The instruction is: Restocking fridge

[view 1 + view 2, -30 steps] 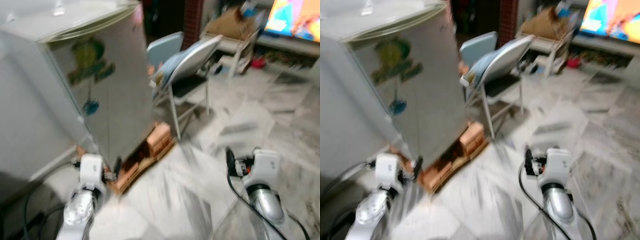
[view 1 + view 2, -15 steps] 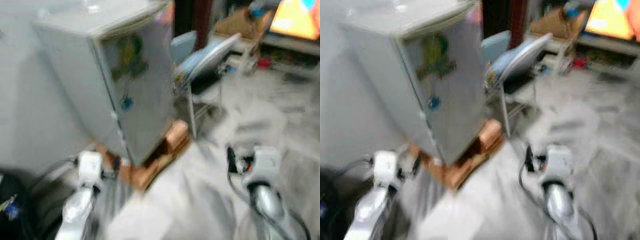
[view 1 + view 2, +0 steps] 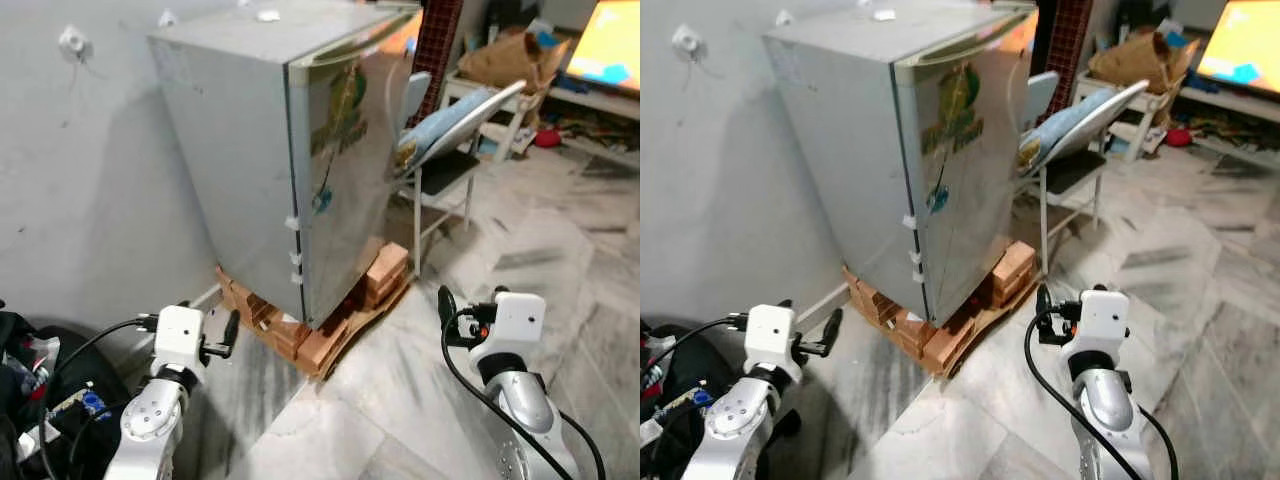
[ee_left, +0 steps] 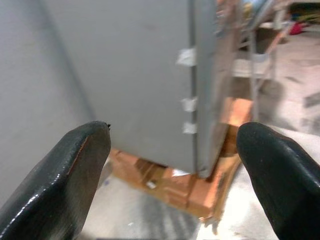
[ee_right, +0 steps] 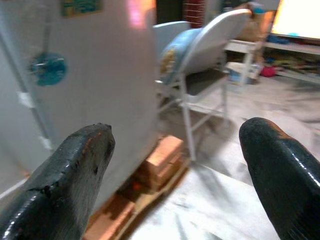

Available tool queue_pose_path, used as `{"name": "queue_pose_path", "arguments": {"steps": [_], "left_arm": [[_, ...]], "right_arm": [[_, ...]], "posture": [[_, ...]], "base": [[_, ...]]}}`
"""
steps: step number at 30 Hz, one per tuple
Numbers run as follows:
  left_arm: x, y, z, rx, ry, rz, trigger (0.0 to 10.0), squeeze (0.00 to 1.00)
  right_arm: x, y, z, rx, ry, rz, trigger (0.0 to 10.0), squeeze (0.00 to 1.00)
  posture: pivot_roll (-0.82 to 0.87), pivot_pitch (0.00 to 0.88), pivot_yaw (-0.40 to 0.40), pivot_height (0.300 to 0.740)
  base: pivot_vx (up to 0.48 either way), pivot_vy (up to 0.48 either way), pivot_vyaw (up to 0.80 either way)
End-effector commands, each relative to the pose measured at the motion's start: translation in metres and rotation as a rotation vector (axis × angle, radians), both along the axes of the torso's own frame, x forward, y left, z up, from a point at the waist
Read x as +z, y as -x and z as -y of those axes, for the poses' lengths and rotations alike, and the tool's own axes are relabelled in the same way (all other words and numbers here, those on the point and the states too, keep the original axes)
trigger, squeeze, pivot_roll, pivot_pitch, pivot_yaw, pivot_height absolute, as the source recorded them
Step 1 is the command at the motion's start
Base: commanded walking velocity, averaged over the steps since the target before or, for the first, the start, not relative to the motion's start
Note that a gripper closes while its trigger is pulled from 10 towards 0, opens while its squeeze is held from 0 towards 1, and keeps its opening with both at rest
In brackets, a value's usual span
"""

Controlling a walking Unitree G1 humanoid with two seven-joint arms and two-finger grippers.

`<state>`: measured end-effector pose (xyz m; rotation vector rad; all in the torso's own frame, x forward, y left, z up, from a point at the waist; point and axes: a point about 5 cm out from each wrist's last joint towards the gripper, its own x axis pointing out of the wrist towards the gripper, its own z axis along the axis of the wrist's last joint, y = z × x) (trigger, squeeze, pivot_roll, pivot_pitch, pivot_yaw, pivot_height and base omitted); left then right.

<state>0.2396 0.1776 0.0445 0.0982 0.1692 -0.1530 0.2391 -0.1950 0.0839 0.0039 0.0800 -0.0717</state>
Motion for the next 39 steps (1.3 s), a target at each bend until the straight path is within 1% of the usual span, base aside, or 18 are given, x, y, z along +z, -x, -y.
{"name": "queue_pose_path", "arguments": {"steps": [1, 20, 25, 30, 35, 39], "left_arm": [[0.004, -0.003, 0.004, -0.019, 0.007, 0.020, 10.0, 0.00], [0.004, -0.003, 0.008, -0.042, 0.001, 0.019, 10.0, 0.00], [0.004, -0.003, 0.010, -0.048, 0.001, 0.018, 10.0, 0.00], [0.004, -0.005, 0.011, -0.055, -0.001, 0.019, 10.0, 0.00], [0.003, -0.006, 0.015, -0.064, -0.002, 0.016, 10.0, 0.00], [0.003, -0.004, 0.018, -0.097, 0.024, 0.011, 10.0, 0.00]], "right_arm": [[0.001, 0.000, 0.004, -0.009, 0.010, -0.001, 10.0, 0.00], [-0.001, -0.002, 0.000, 0.008, 0.018, -0.007, 10.0, 0.00], [-0.002, -0.002, 0.000, 0.004, 0.016, -0.016, 10.0, 0.00], [-0.002, -0.003, 0.000, 0.007, 0.022, -0.013, 10.0, 0.00], [-0.002, -0.004, -0.001, 0.009, 0.023, -0.015, 10.0, 0.00], [-0.002, -0.004, -0.003, 0.014, 0.025, -0.014, 10.0, 0.00]], "posture": [[-0.03, 0.000, 0.026, 0.740], [-0.03, 0.001, 0.028, 0.740], [-0.03, 0.000, 0.028, 0.740], [-0.04, 0.000, 0.028, 0.740], [-0.03, 0.005, 0.027, 0.740], [-0.03, 0.009, 0.027, 0.740]], "base": [[0.356, 0.000, 0.00], [0.331, 0.342, 0.00], [0.298, 0.304, -0.74], [0.250, 0.000, -0.80], [0.000, 0.000, -0.80], [0.000, 0.000, -0.80]]}}
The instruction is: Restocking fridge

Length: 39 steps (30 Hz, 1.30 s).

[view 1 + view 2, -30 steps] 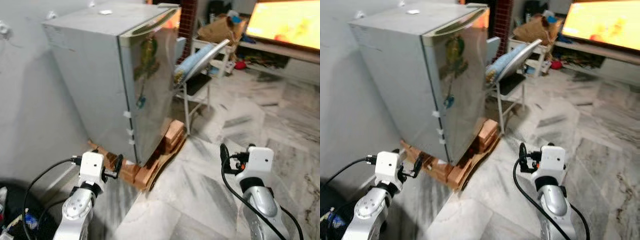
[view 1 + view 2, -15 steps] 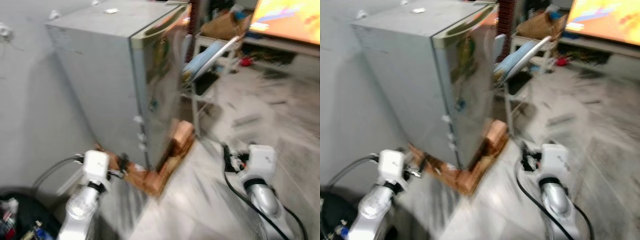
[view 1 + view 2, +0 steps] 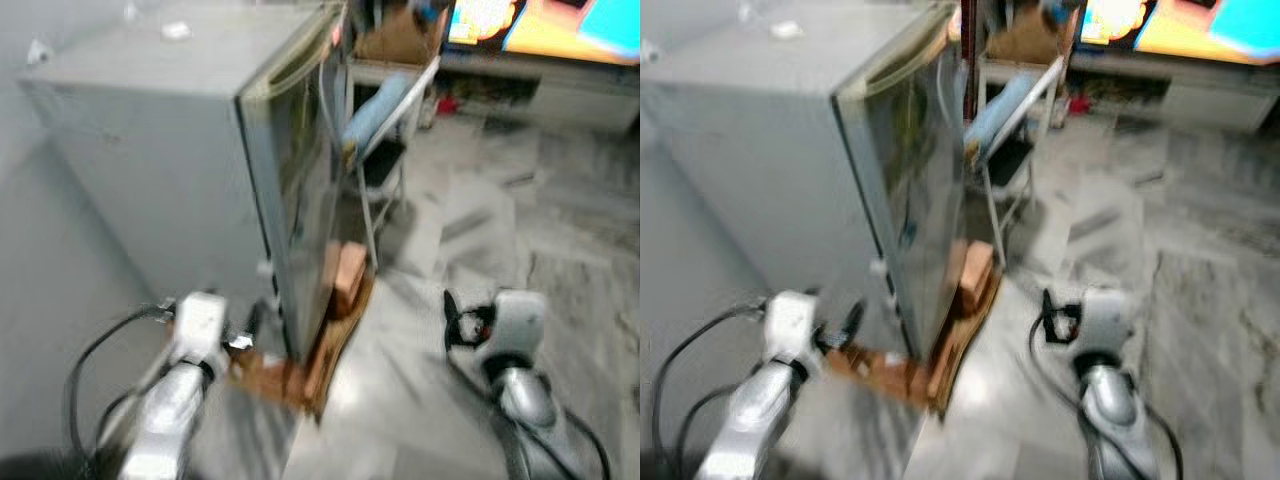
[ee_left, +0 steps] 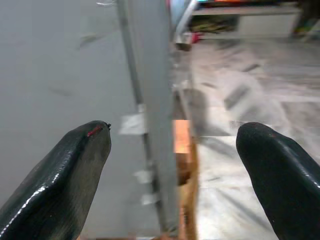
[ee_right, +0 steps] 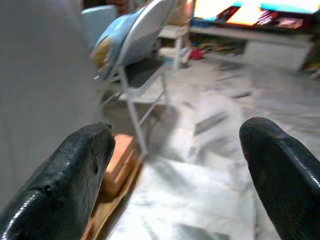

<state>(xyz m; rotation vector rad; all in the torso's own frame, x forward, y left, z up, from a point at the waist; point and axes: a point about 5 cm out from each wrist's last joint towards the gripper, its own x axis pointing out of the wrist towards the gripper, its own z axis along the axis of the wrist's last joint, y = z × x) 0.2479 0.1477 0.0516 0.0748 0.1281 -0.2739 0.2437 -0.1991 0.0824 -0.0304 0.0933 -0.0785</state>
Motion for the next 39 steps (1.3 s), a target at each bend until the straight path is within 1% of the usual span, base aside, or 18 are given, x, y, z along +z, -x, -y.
{"name": "queue_pose_path", "arguments": {"steps": [1, 5, 11, 15, 27, 30, 36, 39], "left_arm": [[-0.0042, 0.0053, -0.0117, 0.021, -0.023, -0.022, 10.0, 0.00], [-0.0045, 0.0074, -0.0105, 0.006, -0.023, -0.023, 10.0, 0.00], [-0.0037, 0.0062, -0.0105, -0.006, -0.030, -0.019, 10.0, 0.00], [-0.0037, 0.0051, -0.0105, -0.005, -0.023, -0.020, 10.0, 0.00], [-0.0040, 0.0031, -0.0127, 0.026, -0.021, -0.021, 10.0, 0.00], [-0.0037, 0.0024, -0.0149, 0.041, 0.004, -0.023, 10.0, 0.00], [-0.0020, 0.0011, -0.0183, 0.068, 0.028, -0.023, 10.0, 0.00], [-0.0020, 0.0019, -0.0187, 0.063, 0.023, -0.021, 10.0, 0.00]], "right_arm": [[-0.0013, 0.0003, -0.0075, 0.021, -0.007, -0.002, 10.0, 0.00], [-0.0019, 0.0005, -0.0078, 0.023, -0.005, -0.005, 10.0, 0.00], [-0.0006, -0.0027, -0.0088, 0.028, -0.002, 0.001, 10.0, 0.00], [-0.0005, -0.0034, -0.0085, 0.031, 0.000, 0.002, 10.0, 0.00], [-0.0020, -0.0016, -0.0106, 0.038, -0.001, -0.006, 10.0, 0.00], [-0.0017, -0.0015, -0.0101, 0.037, -0.002, -0.006, 10.0, 0.00], [-0.0008, -0.0010, -0.0092, 0.039, 0.002, -0.001, 10.0, 0.00], [-0.0011, -0.0004, -0.0098, 0.040, 0.002, -0.003, 10.0, 0.00]], "posture": [[-0.03, 0.009, 0.027, 0.740], [-0.03, 0.011, 0.027, 0.740], [-0.04, 0.009, 0.029, 0.740], [-0.04, 0.010, 0.030, 0.740], [-0.04, 0.009, 0.027, 0.740], [-0.04, 0.012, 0.026, 0.740], [-0.04, 0.019, 0.024, 0.740], [-0.04, 0.021, 0.023, 0.740]], "base": [[0.000, 0.000, -0.80], [0.000, 0.000, -0.80], [0.000, -0.046, -0.75], [0.000, -0.288, 0.00], [0.000, 0.000, 0.00], [0.000, 0.000, -0.29], [0.271, 0.000, 0.00], [0.312, 0.000, 0.00]]}}
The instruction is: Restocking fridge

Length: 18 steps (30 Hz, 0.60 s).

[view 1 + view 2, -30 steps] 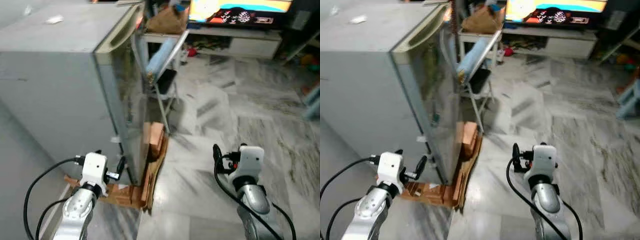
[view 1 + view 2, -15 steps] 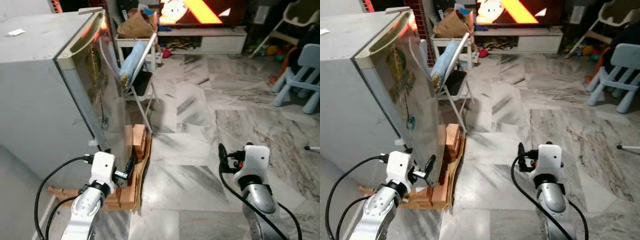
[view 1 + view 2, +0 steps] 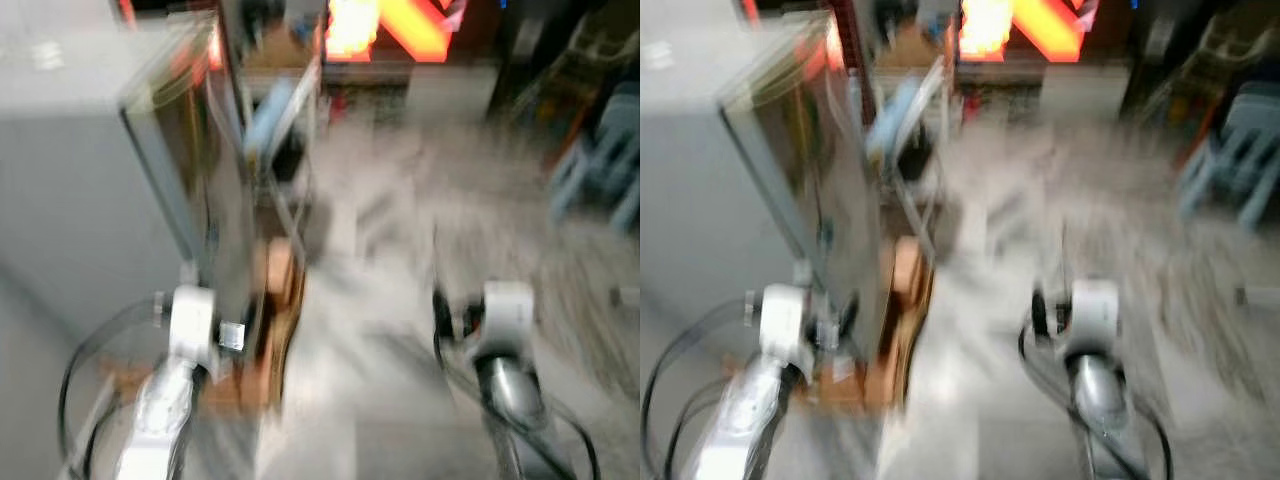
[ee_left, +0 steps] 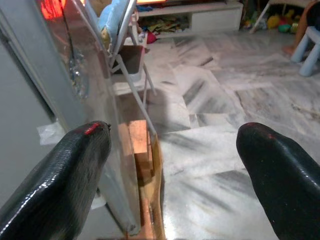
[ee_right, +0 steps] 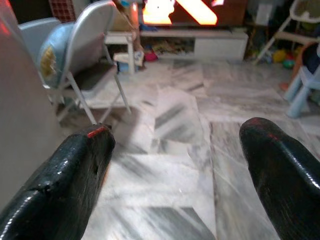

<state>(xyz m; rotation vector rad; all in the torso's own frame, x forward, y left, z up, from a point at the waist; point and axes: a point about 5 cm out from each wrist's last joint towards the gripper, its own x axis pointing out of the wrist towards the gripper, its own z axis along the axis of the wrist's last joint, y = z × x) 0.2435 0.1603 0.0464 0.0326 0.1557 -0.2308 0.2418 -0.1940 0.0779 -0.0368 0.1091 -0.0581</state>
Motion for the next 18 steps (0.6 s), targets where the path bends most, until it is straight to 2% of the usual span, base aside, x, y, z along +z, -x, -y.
{"name": "queue_pose_path", "arguments": {"steps": [1, 18], "left_arm": [[0.0030, -0.0024, -0.0062, 0.017, -0.012, 0.009, 10.0, 0.00], [0.0032, -0.0021, -0.0066, 0.029, -0.012, 0.011, 10.0, 0.00]], "right_arm": [[0.0034, -0.0024, -0.0047, 0.020, -0.003, 0.013, 10.0, 0.00], [0.0022, -0.0011, -0.0047, 0.023, -0.001, 0.005, 10.0, 0.00]], "posture": [[-0.04, 0.021, 0.023, 0.740], [-0.04, 0.025, 0.021, 0.740]], "base": [[0.322, 0.000, 0.00], [0.334, 0.000, 0.00]]}}
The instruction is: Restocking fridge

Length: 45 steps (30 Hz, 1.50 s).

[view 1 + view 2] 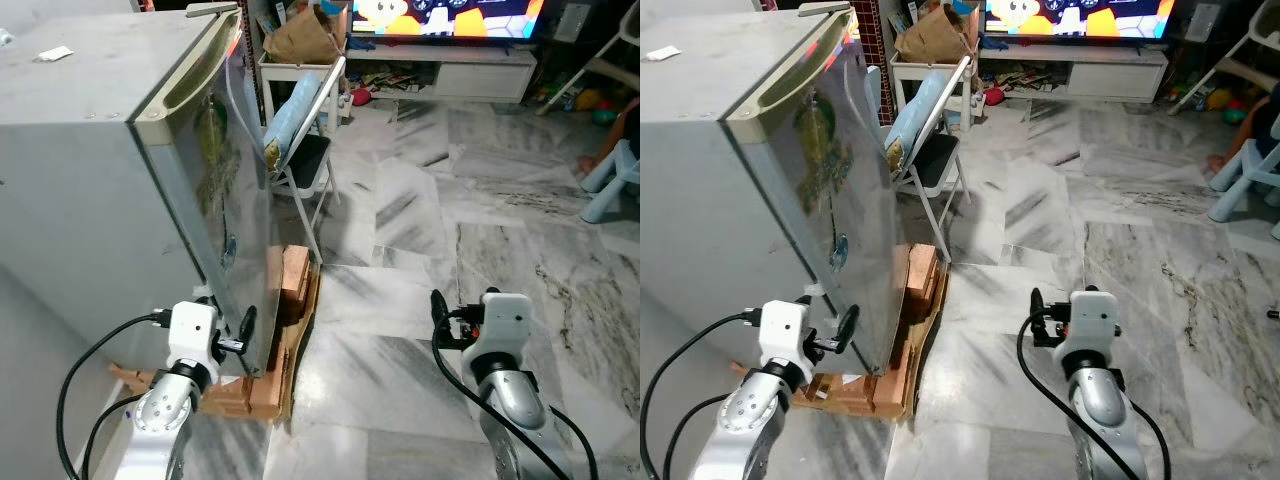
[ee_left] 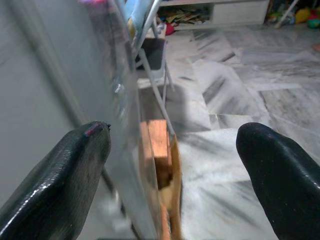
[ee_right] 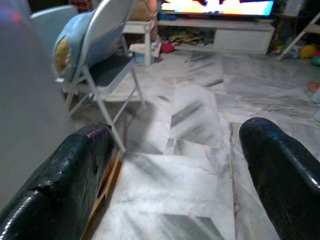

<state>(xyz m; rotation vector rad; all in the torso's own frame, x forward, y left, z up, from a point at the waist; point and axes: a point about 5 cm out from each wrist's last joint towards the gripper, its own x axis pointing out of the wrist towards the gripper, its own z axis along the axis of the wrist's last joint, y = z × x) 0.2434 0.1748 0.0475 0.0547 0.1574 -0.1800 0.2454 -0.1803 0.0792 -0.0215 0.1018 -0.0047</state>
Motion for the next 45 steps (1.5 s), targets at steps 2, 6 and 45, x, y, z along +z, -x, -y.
{"name": "queue_pose_path", "arguments": {"steps": [2, 6, 45], "left_arm": [[0.002, -0.002, 0.008, -0.017, 0.014, 0.008, 10.0, 0.00], [0.002, -0.001, 0.007, -0.001, 0.023, 0.006, 10.0, 0.00], [0.002, -0.043, -0.029, 0.234, 0.010, -0.001, 10.0, 0.00]], "right_arm": [[0.000, 0.003, 0.009, -0.027, 0.017, -0.004, 10.0, 0.00], [-0.003, 0.005, 0.008, -0.020, 0.012, -0.020, 10.0, 0.00], [-0.011, 0.015, 0.005, 0.032, 0.023, -0.077, 10.0, 0.00]], "posture": [[-0.04, 0.025, 0.021, 0.740], [-0.04, 0.026, 0.019, 0.740], [-0.06, 0.038, -0.003, 0.740]], "base": [[0.322, 0.000, 0.00], [0.000, 0.000, 0.00], [0.000, 0.000, 0.00]]}}
